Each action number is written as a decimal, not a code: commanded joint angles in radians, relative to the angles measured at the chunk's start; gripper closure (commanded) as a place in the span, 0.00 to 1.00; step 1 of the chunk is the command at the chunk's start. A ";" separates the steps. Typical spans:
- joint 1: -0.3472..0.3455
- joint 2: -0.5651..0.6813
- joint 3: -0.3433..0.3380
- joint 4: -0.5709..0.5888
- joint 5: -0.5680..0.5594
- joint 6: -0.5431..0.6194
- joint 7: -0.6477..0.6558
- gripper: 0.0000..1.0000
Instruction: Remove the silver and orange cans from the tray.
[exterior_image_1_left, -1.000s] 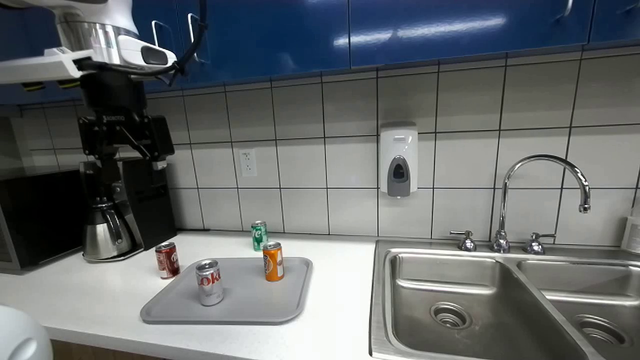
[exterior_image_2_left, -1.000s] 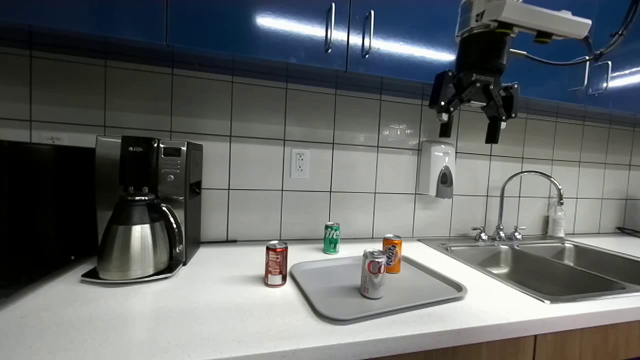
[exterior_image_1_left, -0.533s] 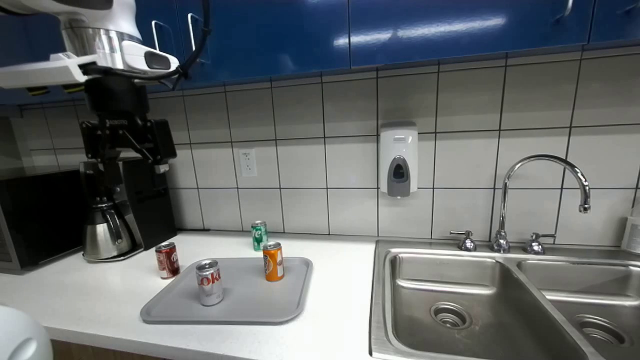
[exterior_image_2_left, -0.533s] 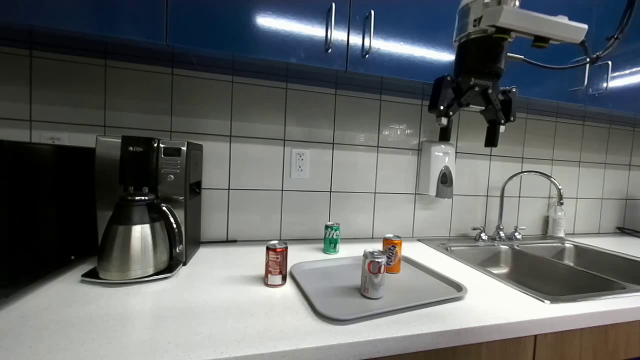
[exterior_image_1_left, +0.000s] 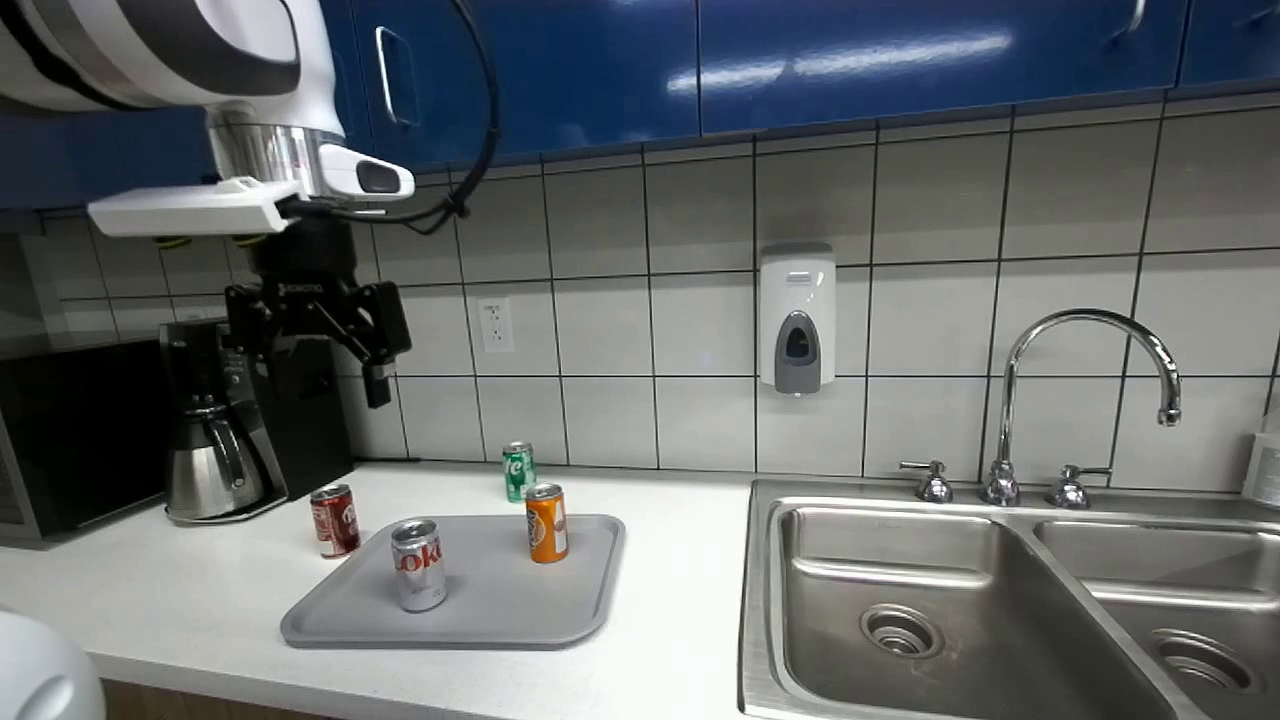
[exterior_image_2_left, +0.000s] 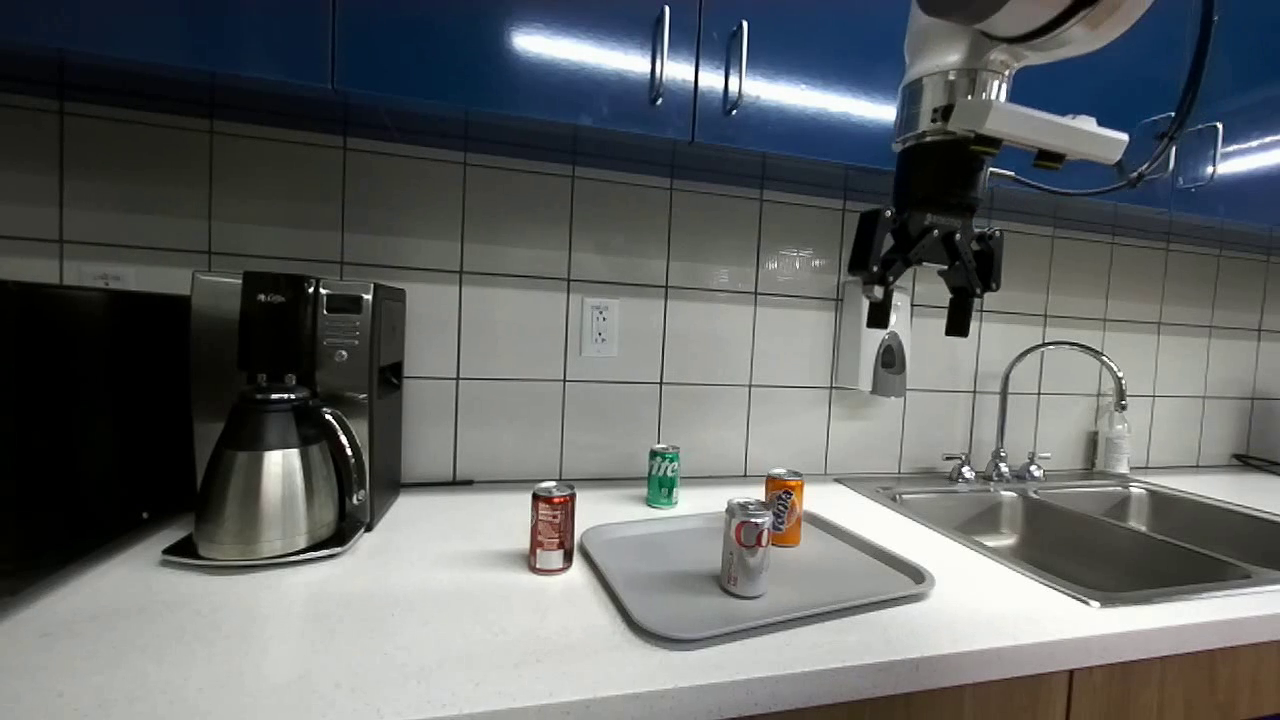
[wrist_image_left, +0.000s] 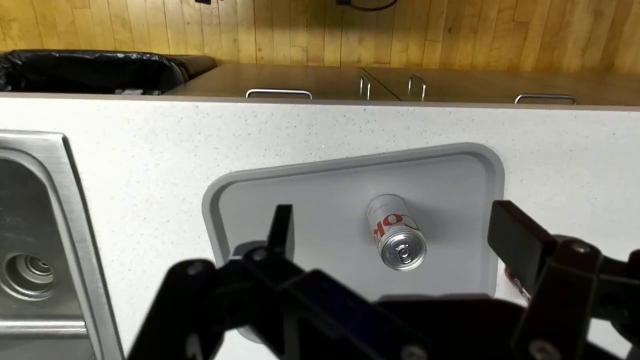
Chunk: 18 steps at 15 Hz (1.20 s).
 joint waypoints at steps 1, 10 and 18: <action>-0.010 0.087 -0.018 -0.009 -0.025 0.109 -0.049 0.00; -0.004 0.299 -0.030 0.014 -0.018 0.318 -0.062 0.00; 0.000 0.461 -0.022 0.062 -0.040 0.431 -0.093 0.00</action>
